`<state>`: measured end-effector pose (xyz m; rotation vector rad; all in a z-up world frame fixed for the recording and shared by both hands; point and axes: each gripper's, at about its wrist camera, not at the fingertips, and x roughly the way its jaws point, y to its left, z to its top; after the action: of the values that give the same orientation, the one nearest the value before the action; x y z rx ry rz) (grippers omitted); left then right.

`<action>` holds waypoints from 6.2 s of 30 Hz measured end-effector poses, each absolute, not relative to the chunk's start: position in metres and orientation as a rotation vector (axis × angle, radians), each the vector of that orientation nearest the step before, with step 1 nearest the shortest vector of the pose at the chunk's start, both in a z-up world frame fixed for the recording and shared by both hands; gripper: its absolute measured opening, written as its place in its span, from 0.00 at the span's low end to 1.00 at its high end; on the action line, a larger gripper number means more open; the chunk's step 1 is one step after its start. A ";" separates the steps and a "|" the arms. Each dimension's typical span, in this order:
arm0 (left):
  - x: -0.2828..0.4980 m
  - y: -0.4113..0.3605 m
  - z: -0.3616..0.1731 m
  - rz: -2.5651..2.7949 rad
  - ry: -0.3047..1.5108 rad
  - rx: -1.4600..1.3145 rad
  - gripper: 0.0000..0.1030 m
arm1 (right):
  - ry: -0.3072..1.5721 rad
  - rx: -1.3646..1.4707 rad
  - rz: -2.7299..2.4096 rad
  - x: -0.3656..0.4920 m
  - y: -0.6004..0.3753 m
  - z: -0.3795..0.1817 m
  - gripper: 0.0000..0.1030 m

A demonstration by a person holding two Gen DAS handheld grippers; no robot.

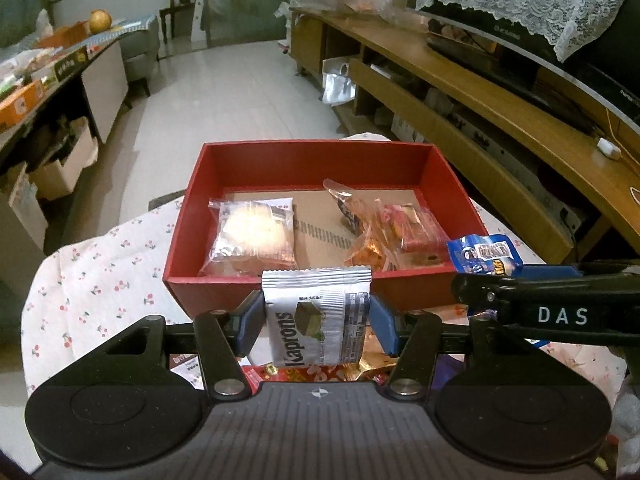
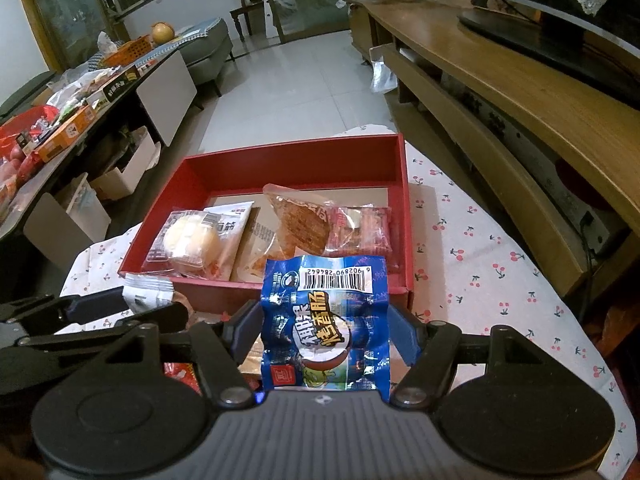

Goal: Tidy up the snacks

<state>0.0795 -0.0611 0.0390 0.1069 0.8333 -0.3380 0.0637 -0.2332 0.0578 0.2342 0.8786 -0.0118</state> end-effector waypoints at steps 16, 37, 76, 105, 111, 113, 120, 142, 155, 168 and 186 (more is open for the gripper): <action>0.089 -0.062 0.050 -0.338 0.807 0.074 0.62 | 0.835 0.253 -0.024 0.077 -0.236 0.066 0.72; 0.155 -0.077 0.040 -0.276 0.806 0.067 0.61 | 0.848 0.274 -0.047 0.167 -0.245 0.044 0.72; 0.128 -0.055 0.041 -0.261 0.844 0.039 0.68 | 0.850 0.297 -0.010 0.138 -0.235 0.049 0.78; 0.089 -0.075 -0.033 -0.593 1.028 0.227 0.74 | 0.954 0.320 0.053 0.090 -0.235 0.040 0.77; 0.068 -0.077 -0.043 -0.568 1.046 0.284 0.74 | 0.972 0.292 0.075 0.088 -0.228 0.038 0.77; 0.067 -0.079 -0.049 -0.550 1.050 0.297 0.75 | 0.984 0.281 0.083 0.088 -0.226 0.034 0.77; 0.067 -0.069 -0.045 -0.497 1.074 0.236 0.58 | 1.018 0.255 0.091 0.096 -0.220 0.026 0.77; 0.035 -0.019 -0.036 -0.441 1.168 0.115 0.57 | 1.166 0.308 0.309 0.123 -0.184 -0.012 0.78; 0.034 -0.009 -0.033 -0.424 1.166 0.091 0.59 | 1.090 -0.015 0.348 0.129 -0.143 0.000 0.77; 0.033 -0.006 -0.035 -0.426 1.186 0.091 0.64 | 1.138 -0.163 0.349 0.117 -0.122 -0.023 0.47; 0.026 -0.019 -0.041 -0.393 1.148 0.195 0.75 | 1.072 -0.001 0.281 0.045 -0.148 0.014 0.47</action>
<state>0.0255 -0.0187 -0.0411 0.1946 1.1479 -0.3932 0.0446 -0.1480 0.0141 -0.0005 1.0715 0.2810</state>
